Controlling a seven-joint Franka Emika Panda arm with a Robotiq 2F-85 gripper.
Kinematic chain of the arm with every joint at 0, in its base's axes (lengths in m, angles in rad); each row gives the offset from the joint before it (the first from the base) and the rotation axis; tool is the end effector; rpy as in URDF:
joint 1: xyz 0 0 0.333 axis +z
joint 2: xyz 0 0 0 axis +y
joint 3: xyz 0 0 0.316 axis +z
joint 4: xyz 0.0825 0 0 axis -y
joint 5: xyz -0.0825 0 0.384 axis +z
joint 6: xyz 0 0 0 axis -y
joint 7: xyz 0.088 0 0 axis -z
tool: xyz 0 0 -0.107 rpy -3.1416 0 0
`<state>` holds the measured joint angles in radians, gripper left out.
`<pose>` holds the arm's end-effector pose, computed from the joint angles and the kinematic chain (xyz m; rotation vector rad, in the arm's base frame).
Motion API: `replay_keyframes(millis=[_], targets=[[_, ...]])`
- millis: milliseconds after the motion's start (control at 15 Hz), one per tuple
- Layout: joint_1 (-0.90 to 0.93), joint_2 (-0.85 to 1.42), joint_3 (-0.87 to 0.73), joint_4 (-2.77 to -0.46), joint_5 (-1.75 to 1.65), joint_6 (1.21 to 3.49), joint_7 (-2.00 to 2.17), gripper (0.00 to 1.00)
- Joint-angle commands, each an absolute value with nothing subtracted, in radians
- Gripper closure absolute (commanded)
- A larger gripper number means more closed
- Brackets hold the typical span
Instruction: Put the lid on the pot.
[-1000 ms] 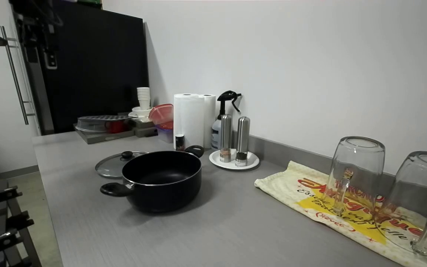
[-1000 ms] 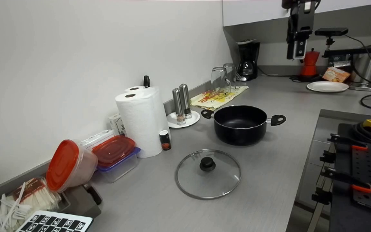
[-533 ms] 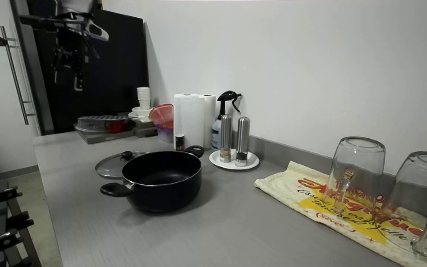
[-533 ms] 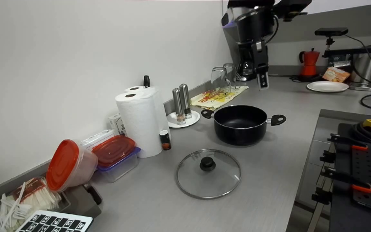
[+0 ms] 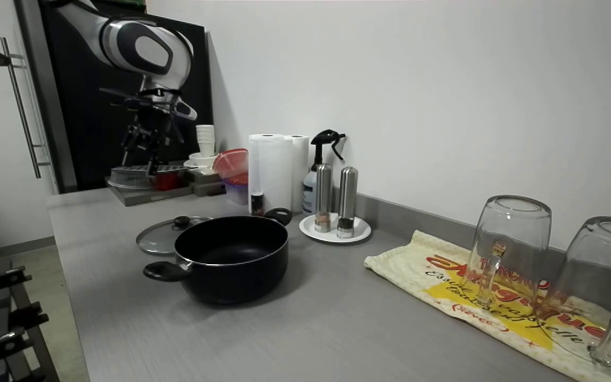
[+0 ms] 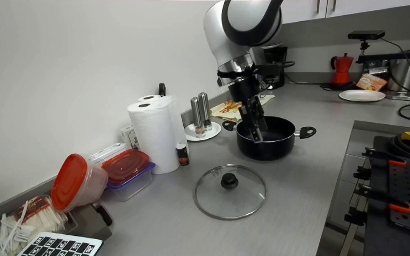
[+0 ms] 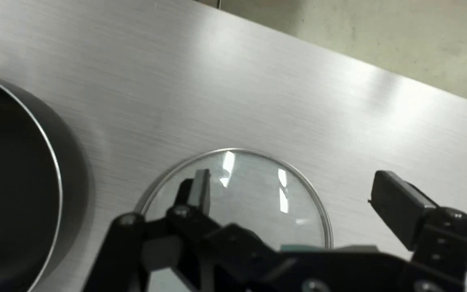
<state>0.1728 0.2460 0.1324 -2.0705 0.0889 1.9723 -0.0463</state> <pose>0.5155 0.1676 0.2906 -2.9964 -0.4593 0.5416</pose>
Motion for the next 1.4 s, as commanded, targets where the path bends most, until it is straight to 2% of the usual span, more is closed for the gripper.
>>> replay_keyframes(millis=[0, 200, 467, 1000, 1333], targets=[[0.166, 0.331, 0.143, -1.956, 0.116, 2.05, -0.022, 0.0], [0.182, 0.358, 0.139, -1.93, 0.083, 2.194, 0.019, 0.0], [0.21, 0.431, 0.135, -1.884, 0.043, 2.274, 0.067, 0.0], [0.297, 0.656, 0.079, -1.782, -0.133, 2.237, 0.203, 0.0], [0.303, 0.713, 0.07, -1.719, -0.13, 2.214, 0.202, 0.0]])
